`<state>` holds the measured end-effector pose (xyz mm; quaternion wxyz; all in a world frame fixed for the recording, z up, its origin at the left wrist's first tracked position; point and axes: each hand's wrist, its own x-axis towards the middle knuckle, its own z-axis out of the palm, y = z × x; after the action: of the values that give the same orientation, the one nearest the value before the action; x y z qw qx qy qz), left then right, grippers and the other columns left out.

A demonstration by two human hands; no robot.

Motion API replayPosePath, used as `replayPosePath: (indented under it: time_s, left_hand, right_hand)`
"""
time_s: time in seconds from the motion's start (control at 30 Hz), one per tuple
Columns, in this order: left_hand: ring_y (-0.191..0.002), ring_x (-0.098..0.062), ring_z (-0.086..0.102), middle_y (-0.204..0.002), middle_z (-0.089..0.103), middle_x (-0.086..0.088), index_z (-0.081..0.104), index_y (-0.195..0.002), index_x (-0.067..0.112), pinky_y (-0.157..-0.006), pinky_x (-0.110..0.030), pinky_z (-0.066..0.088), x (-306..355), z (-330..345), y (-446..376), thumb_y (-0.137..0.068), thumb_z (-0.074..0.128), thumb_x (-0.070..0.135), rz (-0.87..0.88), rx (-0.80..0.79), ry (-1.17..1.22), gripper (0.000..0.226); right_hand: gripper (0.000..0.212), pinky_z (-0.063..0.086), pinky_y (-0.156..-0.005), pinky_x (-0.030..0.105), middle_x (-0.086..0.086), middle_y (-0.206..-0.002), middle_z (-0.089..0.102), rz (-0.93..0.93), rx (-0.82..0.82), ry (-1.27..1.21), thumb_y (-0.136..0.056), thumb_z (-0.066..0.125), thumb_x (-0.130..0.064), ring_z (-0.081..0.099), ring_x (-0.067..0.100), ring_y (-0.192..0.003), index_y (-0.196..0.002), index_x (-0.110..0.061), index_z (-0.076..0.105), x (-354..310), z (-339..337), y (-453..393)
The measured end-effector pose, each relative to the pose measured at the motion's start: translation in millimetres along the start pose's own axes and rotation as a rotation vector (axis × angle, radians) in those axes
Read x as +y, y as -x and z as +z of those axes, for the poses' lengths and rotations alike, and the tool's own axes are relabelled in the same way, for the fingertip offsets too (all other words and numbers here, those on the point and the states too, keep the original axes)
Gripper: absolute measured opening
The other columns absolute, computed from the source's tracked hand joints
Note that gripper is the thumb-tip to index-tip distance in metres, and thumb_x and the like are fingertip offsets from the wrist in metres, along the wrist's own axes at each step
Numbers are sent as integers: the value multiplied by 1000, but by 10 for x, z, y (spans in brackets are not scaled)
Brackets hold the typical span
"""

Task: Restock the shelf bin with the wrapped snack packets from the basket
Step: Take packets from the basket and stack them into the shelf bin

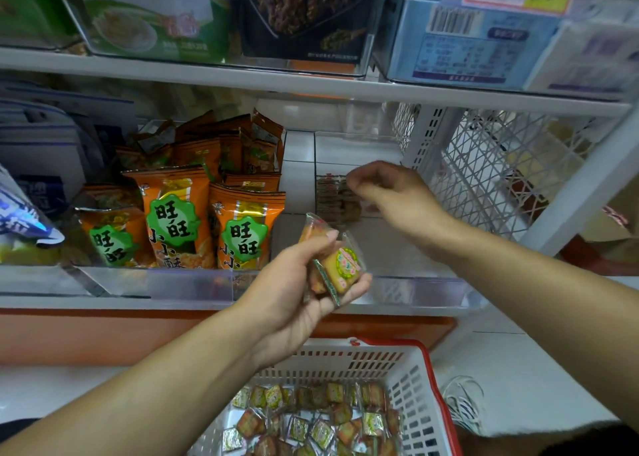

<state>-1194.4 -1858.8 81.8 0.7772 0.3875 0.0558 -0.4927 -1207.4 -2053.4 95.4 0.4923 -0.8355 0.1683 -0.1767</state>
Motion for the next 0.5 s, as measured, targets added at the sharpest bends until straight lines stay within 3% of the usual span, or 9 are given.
replayPosePath:
  time_s: [0.07, 0.13, 0.2, 0.3, 0.4, 0.5]
  left_hand:
    - [-101, -42, 72, -117, 70, -31, 63, -124, -2, -66, -43, 65, 31, -18, 21, -88, 68, 29, 16, -32, 6, 47]
    - [-96, -35, 69, -127, 66, -29, 61, -129, -1, -68, -40, 65, 56, -39, 65, -99, 56, 35, 20, -102, 6, 47]
    - [-88, -31, 70, -129, 64, -31, 58, -133, -2, -68, -39, 65, 58, -67, 107, -102, 49, 35, -6, -135, -15, 49]
    - [-103, -36, 74, -123, 68, -30, 57, -130, -3, -89, -49, 60, 46, -106, 167, -101, 46, 29, -48, -136, -45, 45]
    - [-112, -47, 68, -124, 67, -32, 56, -130, -4, -94, -54, 55, 42, -108, 199, -99, 44, 21, -69, -129, 8, 42]
    - [-111, -45, 68, -119, 69, -30, 57, -126, -5, -96, -55, 54, 46, -119, 191, -97, 45, 18, -49, -92, 30, 39]
  right_hand:
    - [20, 57, -83, 24, -8, -104, 76, -67, -299, -57, -88, 74, -32, 68, 2, -96, -106, -26, 74, -196, -70, 397]
    - [43, 52, -90, 16, -15, -109, 74, -133, -430, 124, -79, 82, -39, 67, -3, -101, -119, -31, 70, -297, -141, 674]
    - [50, 53, -91, 23, -18, -107, 72, -181, -362, 272, -72, 88, -40, 67, 0, -100, -117, -35, 67, -289, -173, 828]
    - [37, 57, -83, 44, -8, -95, 73, -123, -203, 97, -69, 91, -26, 71, 17, -83, -95, -23, 65, -255, -171, 873]
    - [36, 56, -75, 37, 0, -90, 73, -88, -122, -56, -68, 87, -23, 64, 14, -76, -97, -19, 66, -184, -201, 865]
    - [44, 57, -68, 26, 9, -100, 74, 58, -213, -351, -70, 81, -18, 67, 17, -77, -112, -16, 69, -111, -210, 922]
